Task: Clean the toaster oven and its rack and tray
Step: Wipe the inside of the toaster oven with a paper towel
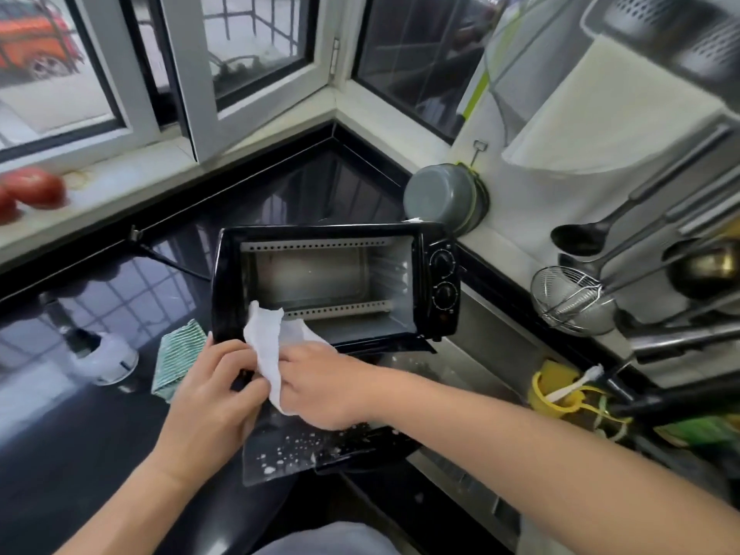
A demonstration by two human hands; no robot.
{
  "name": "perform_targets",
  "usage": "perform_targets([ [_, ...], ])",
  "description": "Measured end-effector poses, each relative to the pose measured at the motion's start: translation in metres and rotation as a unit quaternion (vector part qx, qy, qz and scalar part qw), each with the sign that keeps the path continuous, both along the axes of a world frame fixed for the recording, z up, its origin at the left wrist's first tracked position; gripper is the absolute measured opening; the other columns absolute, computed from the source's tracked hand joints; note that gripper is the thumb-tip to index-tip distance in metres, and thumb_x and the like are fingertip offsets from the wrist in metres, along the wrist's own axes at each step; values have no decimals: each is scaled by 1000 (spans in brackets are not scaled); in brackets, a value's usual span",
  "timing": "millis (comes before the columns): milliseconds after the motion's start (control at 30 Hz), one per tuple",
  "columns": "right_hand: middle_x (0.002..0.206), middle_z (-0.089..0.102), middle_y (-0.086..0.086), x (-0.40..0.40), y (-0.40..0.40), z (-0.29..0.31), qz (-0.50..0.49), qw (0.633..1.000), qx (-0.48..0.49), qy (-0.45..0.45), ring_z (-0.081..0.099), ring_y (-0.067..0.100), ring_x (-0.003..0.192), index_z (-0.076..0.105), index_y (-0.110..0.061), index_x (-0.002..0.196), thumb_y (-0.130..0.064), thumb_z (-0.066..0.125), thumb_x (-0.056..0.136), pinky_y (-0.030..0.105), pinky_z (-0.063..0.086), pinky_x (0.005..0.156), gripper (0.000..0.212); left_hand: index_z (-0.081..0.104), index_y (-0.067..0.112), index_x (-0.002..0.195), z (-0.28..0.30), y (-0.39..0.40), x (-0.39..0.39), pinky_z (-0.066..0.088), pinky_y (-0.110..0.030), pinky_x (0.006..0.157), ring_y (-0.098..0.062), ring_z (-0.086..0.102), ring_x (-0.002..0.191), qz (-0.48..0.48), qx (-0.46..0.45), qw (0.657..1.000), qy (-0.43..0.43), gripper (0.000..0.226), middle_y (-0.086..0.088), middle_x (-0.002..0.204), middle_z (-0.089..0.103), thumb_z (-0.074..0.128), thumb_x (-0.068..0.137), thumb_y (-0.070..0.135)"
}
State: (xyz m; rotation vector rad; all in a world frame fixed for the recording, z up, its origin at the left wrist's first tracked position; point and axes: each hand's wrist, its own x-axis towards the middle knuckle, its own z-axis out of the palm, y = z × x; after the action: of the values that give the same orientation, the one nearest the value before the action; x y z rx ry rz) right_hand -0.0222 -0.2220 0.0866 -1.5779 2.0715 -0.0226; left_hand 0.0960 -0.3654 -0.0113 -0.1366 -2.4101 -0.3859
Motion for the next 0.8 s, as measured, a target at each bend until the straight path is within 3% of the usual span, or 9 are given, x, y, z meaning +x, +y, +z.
perform_targets([
  [133, 152, 39, 10, -43, 71, 15, -67, 991, 98, 68, 36, 30, 137, 48, -3, 139, -17, 33, 102, 45, 31, 115, 43, 64, 4, 71, 6, 4, -3, 52, -64, 84, -38, 60, 92, 15, 26, 999, 13, 26, -15, 87, 56, 72, 93, 12],
  [200, 138, 53, 12, -67, 108, 25, -104, 974, 183, 86, 43, 30, 129, 57, 0, 130, -9, 36, 103, 35, 27, 112, 37, 61, 4, 70, 5, 5, -2, 51, -65, 86, -36, 60, 92, 21, 38, 999, 9, 30, -13, 85, 56, 70, 96, 16],
  [333, 109, 66, 10, -57, 95, 27, 24, 949, 246, 194, 51, 29, 106, 68, -2, 114, -7, 37, 100, 35, 31, 89, 35, 57, 4, 70, 6, 6, -1, 53, -62, 82, -35, 60, 92, 30, 59, 998, 3, 34, -13, 86, 56, 69, 99, 16],
  [433, 116, 60, 20, -23, 38, 25, -4, 987, 140, 81, 48, 33, 106, 61, 4, 117, -8, 36, 101, 39, 35, 88, 33, 58, 2, 73, 14, 3, -3, 54, -62, 83, -36, 60, 94, 16, 79, 997, 1, 37, -13, 90, 56, 64, 103, 23],
  [500, 126, 53, 22, 5, 2, 28, -42, 996, 72, -44, 44, 37, 119, 55, 3, 118, -17, 34, 102, 45, 32, 104, 33, 56, 5, 93, 17, 7, -2, 55, -65, 87, -38, 58, 101, 9, 128, 991, -38, 47, -13, 105, 54, 34, 111, 42],
  [600, 133, 49, 18, 23, -22, 29, -18, 993, 93, -74, 40, 31, 125, 49, -1, 118, -27, 29, 102, 45, 28, 112, 36, 53, 10, 118, 14, 4, 3, 53, -49, 86, -35, 57, 107, 60, 196, 974, -96, 75, -13, 120, 55, 6, 100, 66],
  [667, 138, 45, 16, 20, -9, 38, 4, 993, 91, -75, 36, 29, 130, 47, -2, 125, -30, 27, 103, 43, 25, 115, 40, 53, 7, 113, 13, 5, 2, 50, -43, 82, -33, 59, 100, 68, 196, 975, -86, 58, -15, 114, 57, 22, 106, 55],
  [733, 147, 39, 12, 2, 15, 44, 5, 991, 101, -84, 31, 26, 137, 45, -6, 129, -34, 27, 102, 44, 22, 117, 43, 50, 5, 91, 12, 8, -3, 55, -56, 86, -39, 64, 90, 60, 178, 981, -45, 24, -15, 103, 58, 47, 105, 25],
  [800, 152, 36, 10, -27, 39, 45, -56, 981, 166, -87, 32, 26, 138, 46, -11, 122, -31, 30, 103, 45, 25, 113, 32, 42, 8, 77, 12, 13, -8, 53, -65, 88, -36, 64, 90, 44, 135, 990, -3, 35, -15, 95, 58, 62, 102, 23],
])
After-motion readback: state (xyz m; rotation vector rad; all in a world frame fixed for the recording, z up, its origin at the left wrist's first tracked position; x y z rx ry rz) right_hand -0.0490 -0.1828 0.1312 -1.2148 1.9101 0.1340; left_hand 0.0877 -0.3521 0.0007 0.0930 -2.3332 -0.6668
